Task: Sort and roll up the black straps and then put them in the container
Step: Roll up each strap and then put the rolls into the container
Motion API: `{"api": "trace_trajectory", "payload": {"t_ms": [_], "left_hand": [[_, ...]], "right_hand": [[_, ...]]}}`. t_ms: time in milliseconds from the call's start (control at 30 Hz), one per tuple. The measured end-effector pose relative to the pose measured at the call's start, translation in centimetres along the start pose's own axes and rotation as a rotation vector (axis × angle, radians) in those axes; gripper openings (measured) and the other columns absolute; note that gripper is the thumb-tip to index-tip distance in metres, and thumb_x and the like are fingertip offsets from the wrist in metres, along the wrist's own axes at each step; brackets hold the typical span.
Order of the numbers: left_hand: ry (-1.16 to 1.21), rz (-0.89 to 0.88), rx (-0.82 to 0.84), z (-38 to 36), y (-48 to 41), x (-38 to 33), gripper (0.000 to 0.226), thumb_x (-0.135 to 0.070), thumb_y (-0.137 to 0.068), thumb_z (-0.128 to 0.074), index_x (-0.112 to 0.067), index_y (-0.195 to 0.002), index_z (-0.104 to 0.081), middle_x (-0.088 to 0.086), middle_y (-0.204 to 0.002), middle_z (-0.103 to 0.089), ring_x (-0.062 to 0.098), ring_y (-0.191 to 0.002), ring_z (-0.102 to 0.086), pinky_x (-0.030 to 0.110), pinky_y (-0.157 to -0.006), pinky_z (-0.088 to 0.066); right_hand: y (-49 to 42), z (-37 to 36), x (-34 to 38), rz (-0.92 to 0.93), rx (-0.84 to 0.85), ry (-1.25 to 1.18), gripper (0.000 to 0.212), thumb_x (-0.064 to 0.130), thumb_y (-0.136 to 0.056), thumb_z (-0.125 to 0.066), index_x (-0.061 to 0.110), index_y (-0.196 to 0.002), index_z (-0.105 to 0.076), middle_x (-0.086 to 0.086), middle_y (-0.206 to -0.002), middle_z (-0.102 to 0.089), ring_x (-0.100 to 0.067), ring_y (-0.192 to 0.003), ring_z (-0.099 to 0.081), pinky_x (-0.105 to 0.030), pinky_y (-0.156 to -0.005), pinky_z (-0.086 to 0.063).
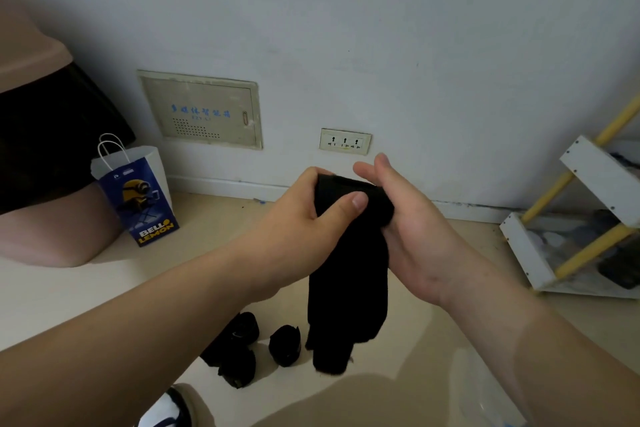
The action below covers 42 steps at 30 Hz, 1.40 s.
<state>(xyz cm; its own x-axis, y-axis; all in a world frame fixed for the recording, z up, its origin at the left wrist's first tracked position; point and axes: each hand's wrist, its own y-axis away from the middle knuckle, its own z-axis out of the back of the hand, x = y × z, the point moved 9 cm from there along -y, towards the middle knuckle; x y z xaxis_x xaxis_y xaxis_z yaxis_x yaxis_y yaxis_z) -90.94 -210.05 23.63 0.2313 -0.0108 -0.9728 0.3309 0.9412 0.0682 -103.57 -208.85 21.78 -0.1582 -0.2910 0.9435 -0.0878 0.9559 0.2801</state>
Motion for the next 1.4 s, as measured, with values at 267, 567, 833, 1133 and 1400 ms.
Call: {"api": "trace_trajectory", "payload": {"t_ms": [267,567,833,1133,1400], "left_hand": [[-0.014,-0.216,0.038,1.5,-0.3,-1.6,0.038,-0.007,-0.094,-0.075,-0.029,-0.122,-0.062,-0.002,-0.106,-0.072,0.020,-0.099,-0.072,0.033,-0.087,-0.063],[0.269,0.095,0.101,1.5,-1.2,1.8,0.048,-0.018,-0.086,-0.081,-0.026,-0.129,-0.064,0.006,-0.118,-0.077,0.022,-0.107,-0.077,0.041,-0.096,-0.061],[0.280,0.241,0.167,0.5,-0.8,2.7,0.058,-0.071,-0.097,-0.049,-0.027,-0.127,-0.071,0.002,-0.117,-0.080,0.024,-0.110,-0.076,0.047,-0.099,-0.058],[0.224,0.022,0.016,2.1,-1.4,1.1,0.039,-0.039,-0.096,-0.070,-0.023,-0.130,-0.065,0.002,-0.121,-0.076,0.020,-0.114,-0.074,0.047,-0.103,-0.057],[0.098,-0.148,0.045,2.0,-1.1,-0.2,0.045,-0.009,-0.094,-0.077,-0.035,-0.128,-0.063,-0.004,-0.119,-0.071,0.024,-0.108,-0.074,0.047,-0.093,-0.063]], "right_hand": [[-0.7,0.5,0.1,0.032,0.044,0.267,0.069,0.081,-0.093,-0.047,0.028,-0.126,-0.075,-0.006,-0.122,-0.079,-0.028,-0.116,-0.075,-0.055,-0.109,-0.053],[-1.3,1.1,0.4,0.145,-0.005,0.079,0.054,0.047,-0.085,-0.072,0.015,-0.129,-0.069,-0.012,-0.121,-0.078,-0.031,-0.113,-0.076,-0.046,-0.098,-0.059],[-1.4,0.9,1.0,0.219,0.050,-0.005,0.045,0.011,-0.078,-0.082,0.014,-0.122,-0.071,-0.011,-0.115,-0.077,-0.025,-0.106,-0.077,-0.032,-0.088,-0.061],[-1.0,-0.1,0.4,0.071,0.140,0.007,0.052,0.033,-0.087,-0.080,0.020,-0.136,-0.068,-0.017,-0.133,-0.072,-0.037,-0.118,-0.073,-0.050,-0.096,-0.059],[-1.1,0.3,-0.3,-0.022,0.074,0.116,0.063,0.068,-0.090,-0.058,0.019,-0.128,-0.073,-0.011,-0.120,-0.079,-0.033,-0.109,-0.078,-0.053,-0.098,-0.060]]}}
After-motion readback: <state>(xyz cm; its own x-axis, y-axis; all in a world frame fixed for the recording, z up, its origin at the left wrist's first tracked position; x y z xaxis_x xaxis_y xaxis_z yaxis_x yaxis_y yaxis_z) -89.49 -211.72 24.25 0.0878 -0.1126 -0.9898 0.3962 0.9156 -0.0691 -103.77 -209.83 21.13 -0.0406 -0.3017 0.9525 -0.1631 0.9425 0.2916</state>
